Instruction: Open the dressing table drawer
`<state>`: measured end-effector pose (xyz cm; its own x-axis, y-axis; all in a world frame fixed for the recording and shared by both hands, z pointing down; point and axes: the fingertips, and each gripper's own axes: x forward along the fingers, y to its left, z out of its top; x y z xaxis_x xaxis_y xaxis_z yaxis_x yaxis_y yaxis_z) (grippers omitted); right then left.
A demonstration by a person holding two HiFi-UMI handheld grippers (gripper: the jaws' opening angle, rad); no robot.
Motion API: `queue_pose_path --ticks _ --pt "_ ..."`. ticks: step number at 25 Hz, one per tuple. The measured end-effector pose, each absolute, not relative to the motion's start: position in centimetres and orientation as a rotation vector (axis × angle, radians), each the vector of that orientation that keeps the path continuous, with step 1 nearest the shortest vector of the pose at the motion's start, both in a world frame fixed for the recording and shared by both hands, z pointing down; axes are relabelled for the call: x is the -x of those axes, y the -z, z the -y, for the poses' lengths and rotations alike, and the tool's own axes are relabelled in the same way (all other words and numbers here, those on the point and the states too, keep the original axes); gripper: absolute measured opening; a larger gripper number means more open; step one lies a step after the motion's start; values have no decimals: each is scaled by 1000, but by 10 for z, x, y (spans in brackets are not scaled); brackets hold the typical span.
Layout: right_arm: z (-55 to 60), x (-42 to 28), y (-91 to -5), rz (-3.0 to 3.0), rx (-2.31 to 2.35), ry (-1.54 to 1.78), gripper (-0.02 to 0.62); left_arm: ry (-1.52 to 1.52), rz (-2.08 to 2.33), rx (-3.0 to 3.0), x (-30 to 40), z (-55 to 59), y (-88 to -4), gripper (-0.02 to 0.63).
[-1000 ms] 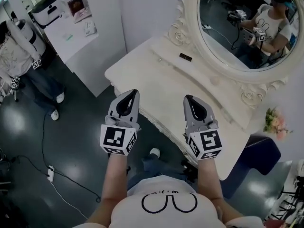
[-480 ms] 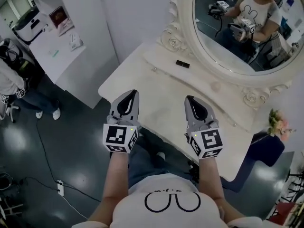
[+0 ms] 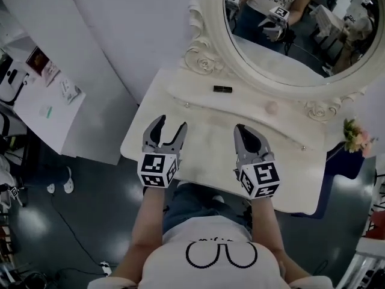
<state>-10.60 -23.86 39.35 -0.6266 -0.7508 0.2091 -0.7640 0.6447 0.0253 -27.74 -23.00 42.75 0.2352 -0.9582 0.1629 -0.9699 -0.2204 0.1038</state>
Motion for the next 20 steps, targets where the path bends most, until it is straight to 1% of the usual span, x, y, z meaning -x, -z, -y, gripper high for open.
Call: queue_pose_path --ticks 6,12,15,20 --pt "256 114 -430 2541 -1369 -177 -3 -184 1675 -2359 282 270 -474 264" --pt "267 113 -464 2491 -1508 -381 -3 -319 1554 -2321 280 311 -538 262" --pt "268 110 -476 2451 -1539 -399 -3 -372 1528 -2284 276 324 -565 249" --pt "271 106 -488 2403 -1573 -428 -3 -417 1522 -2252 272 343 -585 218"
